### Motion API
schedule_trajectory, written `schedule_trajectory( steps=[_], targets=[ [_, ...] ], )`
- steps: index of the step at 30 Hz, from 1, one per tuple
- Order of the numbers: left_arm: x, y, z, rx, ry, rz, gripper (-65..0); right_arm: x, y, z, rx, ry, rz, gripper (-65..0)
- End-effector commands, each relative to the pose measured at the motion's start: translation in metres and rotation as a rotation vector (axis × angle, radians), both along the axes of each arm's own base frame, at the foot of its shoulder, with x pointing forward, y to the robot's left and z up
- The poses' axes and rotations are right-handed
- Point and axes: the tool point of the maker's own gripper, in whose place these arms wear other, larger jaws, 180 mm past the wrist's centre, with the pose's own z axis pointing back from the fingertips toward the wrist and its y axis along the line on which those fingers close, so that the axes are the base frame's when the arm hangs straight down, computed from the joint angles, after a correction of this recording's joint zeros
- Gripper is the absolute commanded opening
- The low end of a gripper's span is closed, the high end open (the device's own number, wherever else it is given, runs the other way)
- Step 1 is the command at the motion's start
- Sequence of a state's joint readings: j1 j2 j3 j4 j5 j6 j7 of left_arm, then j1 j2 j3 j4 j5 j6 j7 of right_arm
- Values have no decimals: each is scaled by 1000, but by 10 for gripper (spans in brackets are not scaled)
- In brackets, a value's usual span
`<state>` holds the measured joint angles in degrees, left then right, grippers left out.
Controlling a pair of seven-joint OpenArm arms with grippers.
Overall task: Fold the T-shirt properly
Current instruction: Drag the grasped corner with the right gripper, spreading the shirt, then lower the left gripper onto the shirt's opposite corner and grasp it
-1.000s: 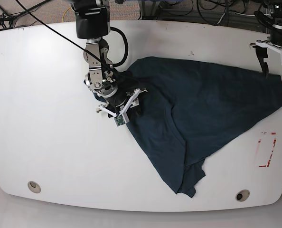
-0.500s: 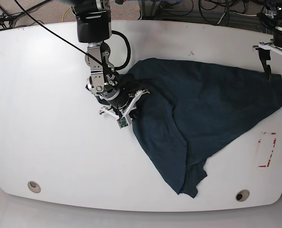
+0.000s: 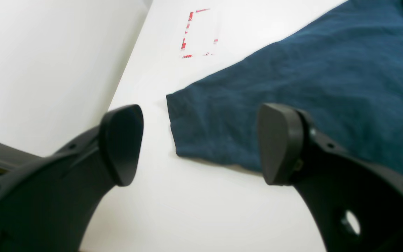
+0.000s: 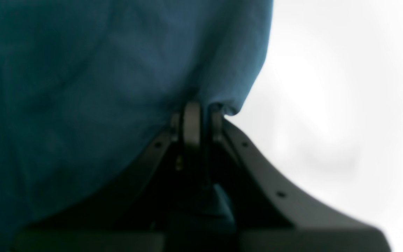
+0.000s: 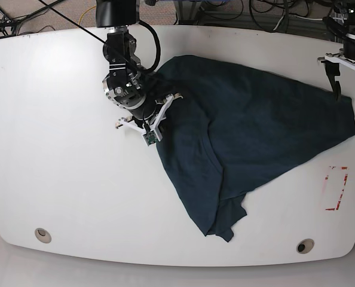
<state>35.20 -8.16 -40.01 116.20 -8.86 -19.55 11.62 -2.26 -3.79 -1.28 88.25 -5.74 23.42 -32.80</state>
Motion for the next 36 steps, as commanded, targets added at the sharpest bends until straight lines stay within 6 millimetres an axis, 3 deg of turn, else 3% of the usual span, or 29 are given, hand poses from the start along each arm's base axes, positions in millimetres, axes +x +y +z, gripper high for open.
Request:
schedule_trajectory(
  steps=[1,7,9,17,19,27,36],
  targets=[
    [8,3,8,6,-32,0,-183,8,6,14,36,-58,4,-650],
    [25,18,-3,-30,-10,61,-187,1,4,3,31,-35,5,-650],
    [38,40,-20,-50,54,142,-180,-7,0,3,13,-34,18,-650],
    [46,65,-35,-91,130,243,-167,-19,-3,9,-10,-45,40,-650],
    [48,64,-42,-118,171,243,-160,-22,-3,20,-32,-61,50,-650],
    [45,60,-50,-127,210,229,-165,-29,2,32,-35,-81,71,-650],
    [62,52,-75,-190,257,213,-167,-27,-3,41,-32,-101,39,-650]
  ],
)
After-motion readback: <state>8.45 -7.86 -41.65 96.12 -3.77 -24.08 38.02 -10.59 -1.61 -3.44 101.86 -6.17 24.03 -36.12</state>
